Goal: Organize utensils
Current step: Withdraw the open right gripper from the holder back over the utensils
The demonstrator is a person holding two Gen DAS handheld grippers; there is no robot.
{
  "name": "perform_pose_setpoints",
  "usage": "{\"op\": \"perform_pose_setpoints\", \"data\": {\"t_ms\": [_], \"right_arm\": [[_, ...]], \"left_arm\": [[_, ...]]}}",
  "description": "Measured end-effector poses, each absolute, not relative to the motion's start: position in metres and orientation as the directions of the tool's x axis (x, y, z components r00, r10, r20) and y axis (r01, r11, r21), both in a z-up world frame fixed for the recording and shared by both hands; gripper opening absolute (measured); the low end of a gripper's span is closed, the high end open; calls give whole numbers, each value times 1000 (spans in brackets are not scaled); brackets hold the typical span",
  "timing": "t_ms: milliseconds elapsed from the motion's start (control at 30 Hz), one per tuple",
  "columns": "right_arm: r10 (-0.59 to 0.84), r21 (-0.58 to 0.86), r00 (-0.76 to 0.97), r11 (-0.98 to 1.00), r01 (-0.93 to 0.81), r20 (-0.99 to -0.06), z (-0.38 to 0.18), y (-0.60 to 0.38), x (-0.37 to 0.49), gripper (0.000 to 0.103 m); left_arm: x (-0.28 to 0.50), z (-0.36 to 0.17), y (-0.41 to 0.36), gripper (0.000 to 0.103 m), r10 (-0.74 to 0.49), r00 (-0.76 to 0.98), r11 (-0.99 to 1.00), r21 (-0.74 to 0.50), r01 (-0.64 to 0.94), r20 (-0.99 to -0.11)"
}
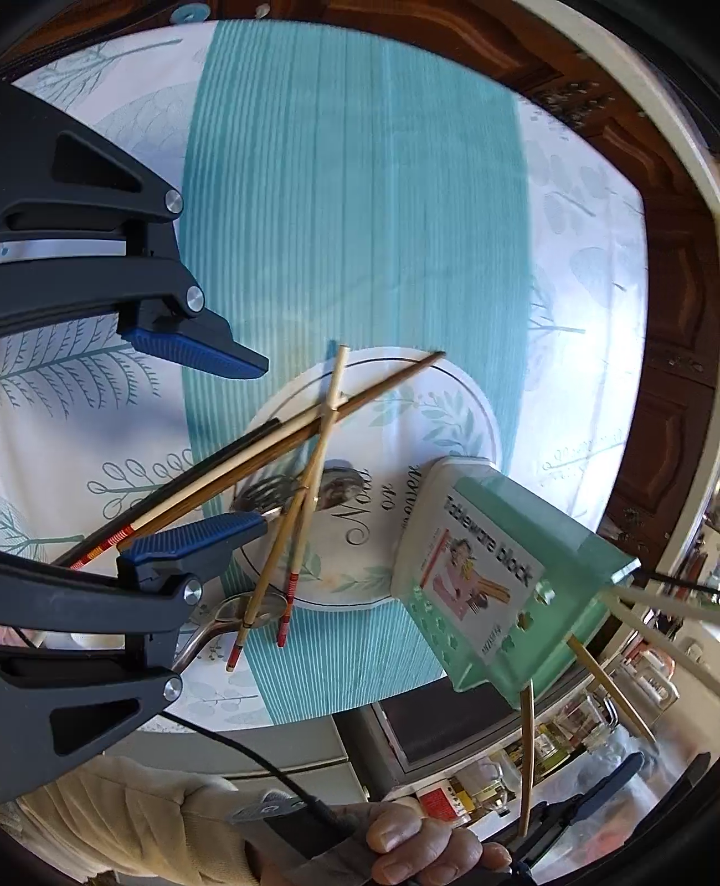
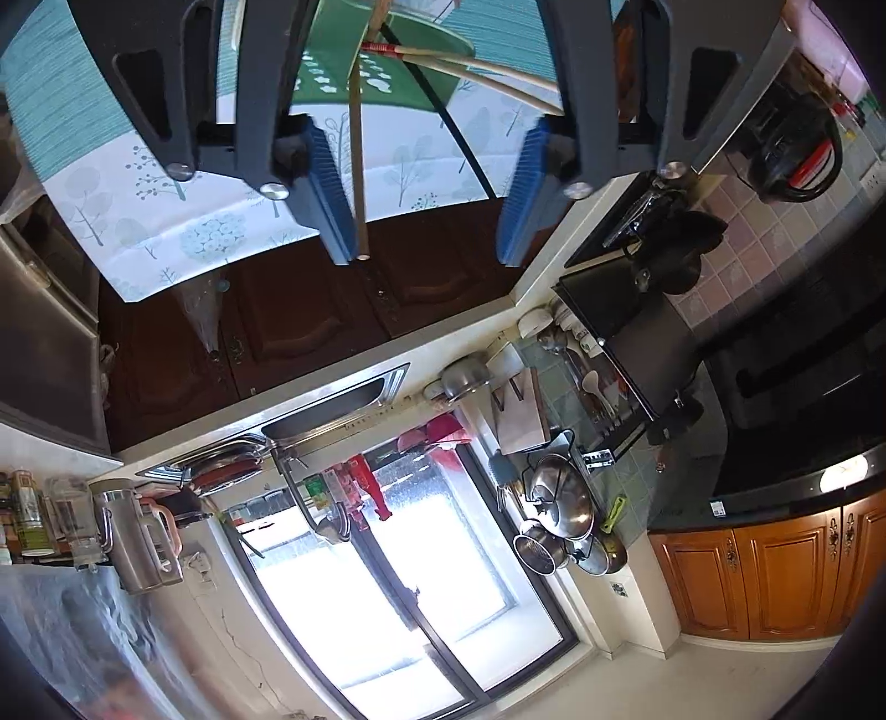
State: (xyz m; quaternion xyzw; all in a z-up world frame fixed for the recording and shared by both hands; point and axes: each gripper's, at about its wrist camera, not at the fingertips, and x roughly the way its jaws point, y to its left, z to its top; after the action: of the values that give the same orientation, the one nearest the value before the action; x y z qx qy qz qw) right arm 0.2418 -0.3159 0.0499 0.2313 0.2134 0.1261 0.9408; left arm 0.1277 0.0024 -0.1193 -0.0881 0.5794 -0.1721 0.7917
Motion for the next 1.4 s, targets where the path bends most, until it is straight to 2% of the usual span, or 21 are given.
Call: {"op": "perform_pose_setpoints", "data": {"t_ms": [67, 133, 200, 300, 500, 733, 1167, 1233, 1300, 1333, 1400], "right_arm": [[338, 484, 874, 864, -140, -349, 57, -318, 232, 58], [339, 480, 871, 866, -141, -356, 65, -321, 221, 58], [335, 472, 870, 871, -139, -361, 73, -325, 205, 58], [320, 464, 873, 877, -125, -369, 83, -334, 179, 67], [289, 495, 871, 867, -61, -398, 83, -368, 128, 67], [292, 553, 858, 833, -10, -424, 55, -410, 84, 67], [315, 569, 818, 822, 18, -482, 0, -422, 73, 67], [317, 561, 813, 828, 14, -489, -4, -414, 84, 67], [321, 555, 809, 832, 7, -492, -7, -410, 87, 67], [322, 550, 807, 835, 5, -496, -8, -407, 88, 67], [323, 541, 801, 841, 1, -504, -6, -396, 100, 66]], "left_arm": [[129, -106, -7, 50, -345, 310, 934, -290, 210, -886], [131, -92, -16, 60, -320, 359, 939, -244, 241, -877], [131, -76, -26, 77, -295, 424, 945, -196, 261, -856], [132, -54, -49, 89, -271, 517, 947, -130, 292, -812], [141, -36, -94, 90, -286, 584, 938, -96, 334, -760], [163, -37, -133, 90, -204, 666, 957, -4, 289, -718], [206, -11, -106, 90, -109, 734, 985, 24, 168, -670], [210, -9, -98, 84, -119, 739, 986, 9, 167, -663], [216, -8, -92, 63, -136, 735, 984, -5, 178, -664], [219, -8, -90, 56, -144, 730, 983, -14, 182, -669], [226, -10, -86, 27, -165, 713, 980, -35, 193, -682]]}}
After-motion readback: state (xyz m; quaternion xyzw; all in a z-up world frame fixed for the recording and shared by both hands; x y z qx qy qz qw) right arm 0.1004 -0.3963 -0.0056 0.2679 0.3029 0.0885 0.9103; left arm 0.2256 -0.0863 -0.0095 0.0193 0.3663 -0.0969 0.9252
